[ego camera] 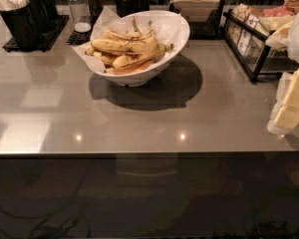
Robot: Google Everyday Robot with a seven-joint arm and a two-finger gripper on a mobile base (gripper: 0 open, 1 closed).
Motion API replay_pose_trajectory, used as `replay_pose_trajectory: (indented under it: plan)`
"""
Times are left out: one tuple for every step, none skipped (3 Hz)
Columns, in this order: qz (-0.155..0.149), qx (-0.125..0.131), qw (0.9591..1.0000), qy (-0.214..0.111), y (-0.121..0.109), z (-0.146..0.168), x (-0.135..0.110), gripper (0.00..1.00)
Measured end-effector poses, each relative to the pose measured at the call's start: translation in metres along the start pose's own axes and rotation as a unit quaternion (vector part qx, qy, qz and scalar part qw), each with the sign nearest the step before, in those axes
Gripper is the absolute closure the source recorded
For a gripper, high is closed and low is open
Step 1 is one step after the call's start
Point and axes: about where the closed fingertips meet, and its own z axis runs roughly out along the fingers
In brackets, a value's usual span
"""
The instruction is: Pick banana from white bowl
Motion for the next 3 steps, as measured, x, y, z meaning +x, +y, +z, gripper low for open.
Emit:
replay_pose_trajectory:
  plan:
    - [0.0,0.0,1.0,0.0,0.0,0.0,0.0,0.0]
    - [-0.015,-0.003,0.9998,-0.011,-0.011,0.003,-0.011,0.0]
    - [-0.054,-0.023,0.9974,-0.042,-0.035,0.018,-0.047,0.0]
